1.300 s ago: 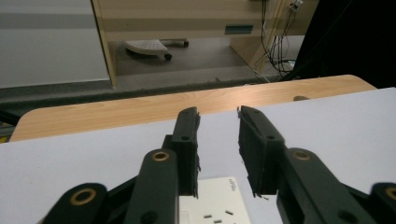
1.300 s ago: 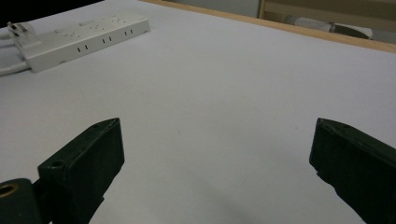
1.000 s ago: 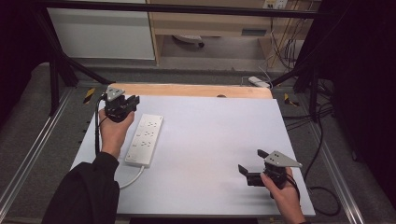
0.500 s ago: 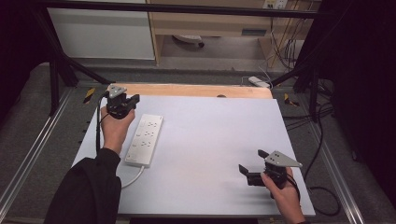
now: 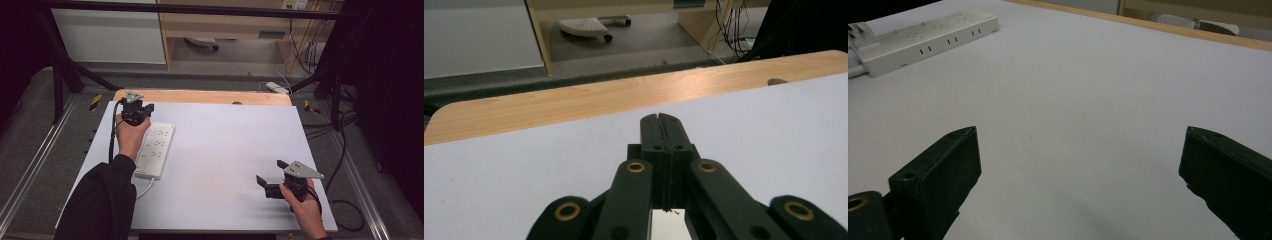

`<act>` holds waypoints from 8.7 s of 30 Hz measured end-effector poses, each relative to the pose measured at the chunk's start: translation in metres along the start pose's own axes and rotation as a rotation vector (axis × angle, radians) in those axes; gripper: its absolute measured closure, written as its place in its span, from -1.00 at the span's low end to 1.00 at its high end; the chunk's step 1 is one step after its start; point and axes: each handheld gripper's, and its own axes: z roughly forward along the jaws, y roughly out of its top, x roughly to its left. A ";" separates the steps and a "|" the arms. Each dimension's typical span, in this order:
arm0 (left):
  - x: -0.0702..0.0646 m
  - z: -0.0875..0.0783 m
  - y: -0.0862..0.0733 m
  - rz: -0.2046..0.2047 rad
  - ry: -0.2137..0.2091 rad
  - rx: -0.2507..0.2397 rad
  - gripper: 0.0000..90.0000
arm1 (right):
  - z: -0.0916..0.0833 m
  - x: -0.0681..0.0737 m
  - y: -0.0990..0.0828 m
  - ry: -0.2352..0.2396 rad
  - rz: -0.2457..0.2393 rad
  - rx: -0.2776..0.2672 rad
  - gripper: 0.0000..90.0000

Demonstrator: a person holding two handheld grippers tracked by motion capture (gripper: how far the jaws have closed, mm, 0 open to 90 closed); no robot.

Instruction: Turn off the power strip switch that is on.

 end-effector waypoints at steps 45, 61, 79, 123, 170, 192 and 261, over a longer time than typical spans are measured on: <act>0.009 0.014 -0.026 -0.022 0.019 0.133 1.00 | 0.008 -0.008 -0.001 -0.012 -0.031 0.032 -0.91; 0.010 0.014 -0.045 -0.022 0.017 0.183 1.00 | 0.008 -0.008 -0.001 -0.011 -0.033 0.034 -0.91; 0.007 0.023 -0.054 -0.012 0.008 0.224 1.00 | 0.007 -0.009 -0.001 -0.009 -0.033 0.033 -0.91; 0.007 0.028 -0.054 -0.003 0.009 0.239 1.00 | 0.006 -0.009 -0.001 -0.007 -0.030 0.030 -0.92; 0.003 0.021 -0.050 -0.016 0.003 0.163 1.00 | 0.006 -0.009 0.000 -0.008 -0.029 0.027 -0.92; -0.002 0.008 -0.040 -0.017 -0.008 0.040 0.88 | 0.006 -0.009 0.000 -0.004 -0.029 0.029 -0.92; 0.000 -0.117 -0.047 -0.087 -0.149 -0.173 -0.86 | 0.010 -0.002 -0.001 -0.003 -0.050 0.048 -0.93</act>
